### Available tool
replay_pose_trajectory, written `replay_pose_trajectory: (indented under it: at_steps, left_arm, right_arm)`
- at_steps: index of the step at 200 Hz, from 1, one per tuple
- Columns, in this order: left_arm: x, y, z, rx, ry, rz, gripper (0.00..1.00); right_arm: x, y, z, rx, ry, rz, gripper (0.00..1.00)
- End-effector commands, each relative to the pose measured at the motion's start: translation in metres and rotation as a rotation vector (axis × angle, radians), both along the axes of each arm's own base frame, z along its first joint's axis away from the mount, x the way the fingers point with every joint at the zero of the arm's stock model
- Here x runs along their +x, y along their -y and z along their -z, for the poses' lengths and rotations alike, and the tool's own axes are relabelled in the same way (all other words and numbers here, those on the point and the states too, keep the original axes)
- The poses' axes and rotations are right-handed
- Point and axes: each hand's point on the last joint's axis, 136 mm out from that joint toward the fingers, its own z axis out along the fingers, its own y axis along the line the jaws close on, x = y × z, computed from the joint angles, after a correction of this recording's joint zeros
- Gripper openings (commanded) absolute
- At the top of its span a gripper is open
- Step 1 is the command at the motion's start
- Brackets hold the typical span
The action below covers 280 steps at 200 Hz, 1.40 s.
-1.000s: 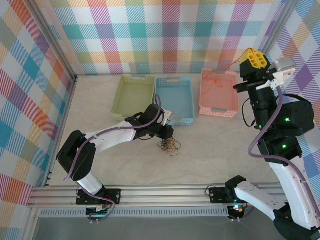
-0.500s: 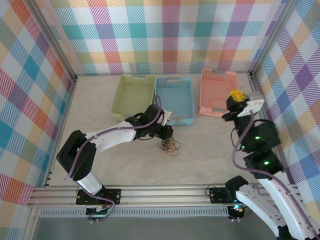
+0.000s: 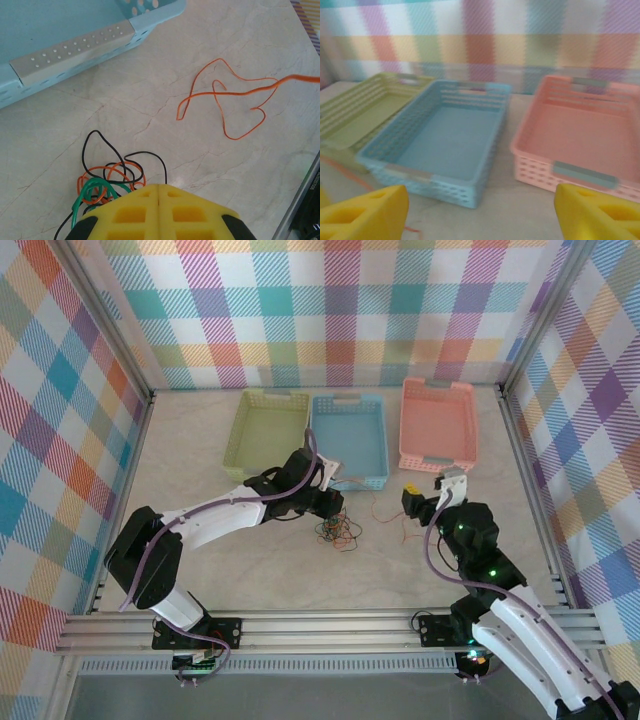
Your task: Untangle the cables
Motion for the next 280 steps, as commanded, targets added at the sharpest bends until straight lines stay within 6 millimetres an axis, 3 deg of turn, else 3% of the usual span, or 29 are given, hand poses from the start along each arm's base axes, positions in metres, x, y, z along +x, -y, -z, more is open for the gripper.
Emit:
replay_pose_trajectory:
  at_steps: [1,25,55,74,92,140,174,189,198,204,280]
  left_arm:
    - [-0.005,0.005,-0.013,-0.033,0.032,0.019,0.05]
    - [-0.005,0.004,-0.014,-0.034,0.038,0.016,0.05]
    - [-0.006,0.004,-0.015,-0.041,0.039,0.021,0.05]
    - [-0.007,0.005,-0.016,-0.044,0.038,0.027,0.06]
    - [-0.007,0.004,-0.016,-0.041,0.039,0.028,0.06]
    - [-0.008,0.004,-0.016,-0.039,0.038,0.031,0.06]
    - [-0.007,0.003,-0.015,-0.034,0.039,0.027,0.06]
    - [-0.008,0.003,-0.013,-0.029,0.038,0.027,0.07]
    - [-0.007,0.003,-0.013,-0.028,0.037,0.027,0.07]
    - [-0.007,0.003,-0.012,-0.028,0.034,0.027,0.07]
    - [-0.008,0.005,-0.008,-0.023,0.014,0.035,0.09]
  right_arm:
    - [-0.018,-0.053,-0.015,0.017,0.048,-0.329,0.75]
    - [-0.028,-0.083,-0.006,0.012,0.025,-0.523,0.73]
    - [-0.023,-0.099,0.014,-0.043,-0.039,-0.611,0.71]
    - [-0.011,-0.103,0.027,-0.099,-0.051,-0.611,0.72]
    - [0.007,-0.101,0.029,-0.127,-0.029,-0.553,0.74]
    - [0.042,-0.123,0.031,-0.184,0.002,-0.581,0.71]
    - [0.056,-0.135,0.04,-0.168,-0.008,-0.592,0.48]
    - [0.057,-0.132,0.037,-0.144,0.02,-0.562,0.3]
    - [0.056,-0.13,0.033,-0.134,0.041,-0.554,0.08]
    - [0.054,-0.13,0.03,-0.123,0.05,-0.553,0.02]
    - [0.037,-0.108,-0.01,0.031,0.095,-0.46,0.0]
